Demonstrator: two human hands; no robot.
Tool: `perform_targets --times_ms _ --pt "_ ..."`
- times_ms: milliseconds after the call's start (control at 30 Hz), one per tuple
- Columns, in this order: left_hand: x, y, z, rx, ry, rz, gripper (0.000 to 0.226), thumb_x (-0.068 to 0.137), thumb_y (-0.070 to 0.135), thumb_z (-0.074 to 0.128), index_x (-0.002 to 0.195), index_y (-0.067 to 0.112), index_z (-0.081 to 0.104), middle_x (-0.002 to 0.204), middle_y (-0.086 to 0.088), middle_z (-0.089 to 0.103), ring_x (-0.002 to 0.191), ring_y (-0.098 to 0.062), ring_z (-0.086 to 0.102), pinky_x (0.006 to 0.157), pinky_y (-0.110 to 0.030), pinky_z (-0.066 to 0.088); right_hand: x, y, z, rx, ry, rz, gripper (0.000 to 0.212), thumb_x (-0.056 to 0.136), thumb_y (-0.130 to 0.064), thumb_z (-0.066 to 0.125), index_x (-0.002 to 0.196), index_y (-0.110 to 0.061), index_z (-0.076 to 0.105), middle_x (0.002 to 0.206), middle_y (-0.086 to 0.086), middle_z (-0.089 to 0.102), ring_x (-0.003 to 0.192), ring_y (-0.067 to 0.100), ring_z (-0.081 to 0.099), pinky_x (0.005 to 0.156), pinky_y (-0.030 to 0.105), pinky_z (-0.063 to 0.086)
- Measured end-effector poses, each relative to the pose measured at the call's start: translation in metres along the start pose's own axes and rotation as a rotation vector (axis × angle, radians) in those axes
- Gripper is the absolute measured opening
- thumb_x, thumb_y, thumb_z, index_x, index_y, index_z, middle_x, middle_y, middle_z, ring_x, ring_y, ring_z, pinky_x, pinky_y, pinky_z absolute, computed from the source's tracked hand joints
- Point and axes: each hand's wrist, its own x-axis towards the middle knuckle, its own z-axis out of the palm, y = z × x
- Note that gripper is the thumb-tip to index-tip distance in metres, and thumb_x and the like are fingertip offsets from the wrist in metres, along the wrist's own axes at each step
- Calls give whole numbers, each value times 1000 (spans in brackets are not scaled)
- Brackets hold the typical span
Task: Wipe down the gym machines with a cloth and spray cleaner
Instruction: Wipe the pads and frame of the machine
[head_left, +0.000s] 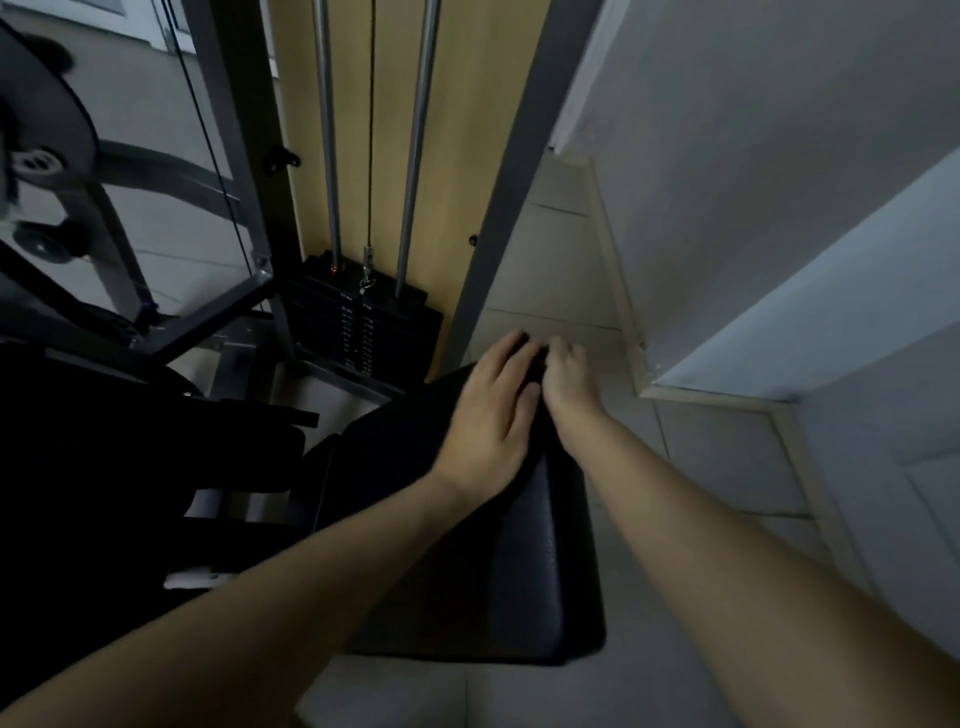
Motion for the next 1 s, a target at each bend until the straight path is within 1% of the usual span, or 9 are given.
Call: perform_targets --times_ms 67,133,300,467,600,700,800,867,1000 --pt "-10 -42 -8 211 22 70 48 108 37 39 153 23 45 159 0 39 148 -16 35 124 -35 23 -1 -3 -1 -61 -13 -50 38 106 -19 32 117 7 58 111 20 56 102 29 54 86 38 46" --pt "-19 -83 -15 275 105 -77 49 105 46 38 149 27 50 155 -4 43 143 -24 40 119 -48 32 3 -3 0 -98 -3 -46 36 105 -19 32 109 5 60 105 20 55 95 28 53 76 32 39" --pt "-49 -166 -37 481 184 -512 42 103 37 56 140 18 62 138 -23 45 125 -43 47 104 -54 41 10 -1 3 -185 -23 -103 40 105 -25 32 114 3 58 109 20 59 103 33 56 93 43 47" --pt "-58 -172 -47 265 227 -884 47 105 36 53 147 17 51 135 -21 48 124 -41 52 107 -49 44 18 4 8 -181 42 -67 38 102 -25 32 96 -2 62 94 12 60 88 27 58 73 35 41" --pt "-51 -113 -34 146 349 -707 29 102 27 58 131 24 57 126 -3 66 115 -23 64 102 -41 50 13 2 6 -185 41 -62 45 102 -28 30 109 2 63 112 20 65 97 32 60 77 35 41" --pt "-37 -46 -22 30 285 -515 7 101 30 61 99 27 67 94 13 68 85 5 63 76 -20 50 8 0 5 -174 34 -41 49 102 -30 29 118 4 62 118 22 64 98 32 60 76 35 40" --pt "-22 23 -1 -129 198 -291 16 98 33 64 87 22 66 81 6 68 75 -5 66 67 -29 56 5 -3 1 -152 34 -67 46 104 -22 33 119 12 59 123 29 61 106 37 59 75 34 35" --pt "-23 39 7 -78 216 -206 18 96 36 63 85 21 62 75 4 65 68 -10 63 63 -36 53 2 -5 -1 -134 32 -77 42 104 -18 35 116 14 60 116 29 61 94 32 56 73 32 32" --pt "-35 -12 1 114 233 -288 16 102 38 51 99 23 57 99 6 54 83 -12 57 68 -32 47 4 1 2 -85 52 -56 34 102 -21 33 87 -1 57 82 9 53 81 25 51 70 35 37"
